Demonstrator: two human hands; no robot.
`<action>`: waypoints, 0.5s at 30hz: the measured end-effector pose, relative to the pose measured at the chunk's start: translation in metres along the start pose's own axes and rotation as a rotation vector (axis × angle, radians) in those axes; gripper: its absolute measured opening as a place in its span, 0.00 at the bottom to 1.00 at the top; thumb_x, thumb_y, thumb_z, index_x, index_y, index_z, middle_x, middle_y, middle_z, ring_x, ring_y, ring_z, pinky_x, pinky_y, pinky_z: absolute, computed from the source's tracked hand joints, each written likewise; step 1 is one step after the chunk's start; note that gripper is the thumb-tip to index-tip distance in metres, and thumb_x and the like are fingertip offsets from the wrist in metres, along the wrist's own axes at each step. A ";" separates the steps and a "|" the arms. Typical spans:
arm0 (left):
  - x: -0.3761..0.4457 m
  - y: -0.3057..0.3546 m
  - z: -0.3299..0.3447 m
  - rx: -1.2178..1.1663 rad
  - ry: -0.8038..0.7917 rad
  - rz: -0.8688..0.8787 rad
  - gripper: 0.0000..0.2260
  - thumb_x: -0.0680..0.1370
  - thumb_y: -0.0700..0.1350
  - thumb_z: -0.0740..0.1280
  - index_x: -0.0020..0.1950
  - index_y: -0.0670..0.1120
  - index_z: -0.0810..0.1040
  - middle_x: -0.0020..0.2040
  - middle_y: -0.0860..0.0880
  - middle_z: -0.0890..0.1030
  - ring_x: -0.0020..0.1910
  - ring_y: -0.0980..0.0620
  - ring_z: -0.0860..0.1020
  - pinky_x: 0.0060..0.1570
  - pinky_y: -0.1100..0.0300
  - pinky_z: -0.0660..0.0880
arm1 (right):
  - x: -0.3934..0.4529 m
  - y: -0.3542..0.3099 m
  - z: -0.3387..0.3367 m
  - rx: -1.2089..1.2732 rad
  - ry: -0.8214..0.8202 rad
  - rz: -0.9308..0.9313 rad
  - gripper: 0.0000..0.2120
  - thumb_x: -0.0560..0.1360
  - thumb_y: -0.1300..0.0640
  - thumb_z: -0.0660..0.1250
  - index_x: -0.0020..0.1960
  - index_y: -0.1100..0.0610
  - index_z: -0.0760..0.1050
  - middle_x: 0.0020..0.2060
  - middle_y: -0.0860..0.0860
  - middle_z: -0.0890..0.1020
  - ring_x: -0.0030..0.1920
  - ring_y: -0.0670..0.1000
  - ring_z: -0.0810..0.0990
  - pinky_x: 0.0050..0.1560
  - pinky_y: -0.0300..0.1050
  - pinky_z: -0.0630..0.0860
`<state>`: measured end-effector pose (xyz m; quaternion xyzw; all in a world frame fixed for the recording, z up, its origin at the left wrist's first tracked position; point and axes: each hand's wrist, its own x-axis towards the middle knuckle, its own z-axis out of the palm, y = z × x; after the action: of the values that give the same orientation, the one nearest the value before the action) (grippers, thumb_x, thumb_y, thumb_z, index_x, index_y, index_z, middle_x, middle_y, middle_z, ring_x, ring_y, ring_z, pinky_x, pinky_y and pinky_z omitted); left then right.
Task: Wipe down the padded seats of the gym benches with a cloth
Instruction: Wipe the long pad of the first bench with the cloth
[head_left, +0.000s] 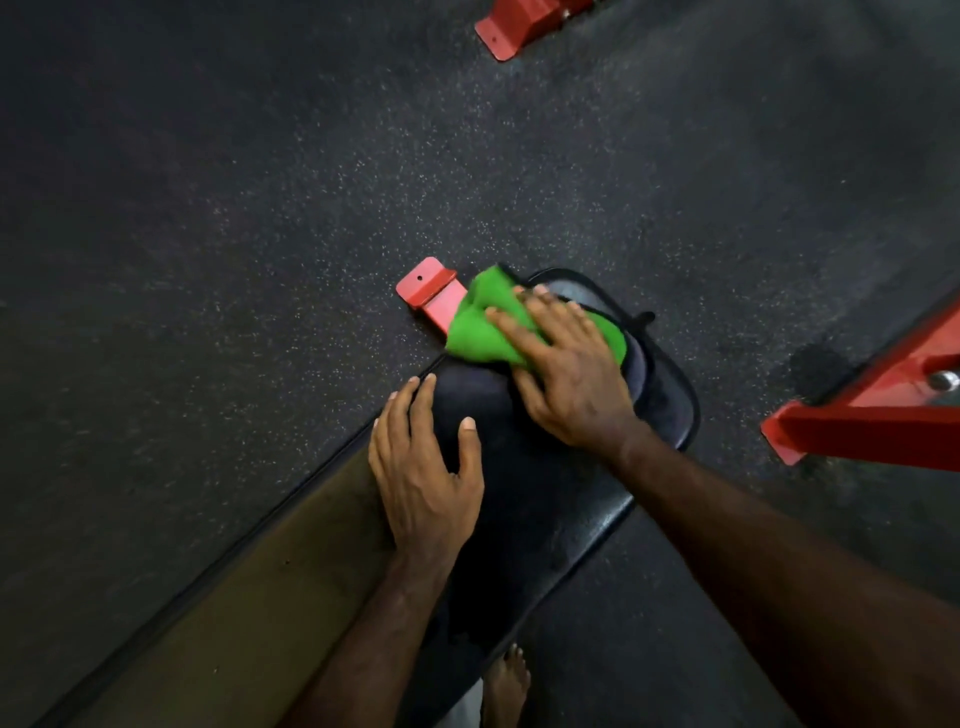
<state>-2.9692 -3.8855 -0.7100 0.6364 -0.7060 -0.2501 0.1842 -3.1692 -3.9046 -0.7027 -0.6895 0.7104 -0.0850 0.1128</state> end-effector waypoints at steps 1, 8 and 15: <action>-0.003 -0.004 -0.003 0.008 0.002 -0.015 0.24 0.82 0.54 0.64 0.77 0.47 0.70 0.77 0.49 0.70 0.77 0.47 0.66 0.76 0.47 0.61 | 0.002 -0.007 0.002 0.036 0.047 0.176 0.33 0.75 0.51 0.63 0.81 0.46 0.64 0.81 0.54 0.64 0.81 0.57 0.60 0.79 0.59 0.58; -0.025 -0.033 -0.021 0.156 -0.029 -0.028 0.27 0.84 0.55 0.59 0.81 0.46 0.63 0.81 0.49 0.63 0.81 0.48 0.58 0.79 0.48 0.55 | -0.024 -0.061 0.018 0.004 -0.021 -0.097 0.33 0.77 0.50 0.62 0.82 0.46 0.61 0.82 0.54 0.61 0.81 0.57 0.58 0.79 0.59 0.57; -0.066 -0.053 -0.035 0.203 0.009 -0.096 0.30 0.83 0.57 0.59 0.83 0.47 0.59 0.83 0.50 0.59 0.83 0.50 0.54 0.79 0.47 0.55 | -0.045 -0.104 0.032 -0.001 0.004 0.019 0.32 0.79 0.50 0.59 0.83 0.45 0.58 0.83 0.54 0.58 0.82 0.57 0.56 0.80 0.60 0.55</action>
<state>-2.8980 -3.8272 -0.7095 0.6858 -0.6957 -0.1830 0.1099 -3.0599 -3.8623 -0.7027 -0.6827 0.7171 -0.0852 0.1118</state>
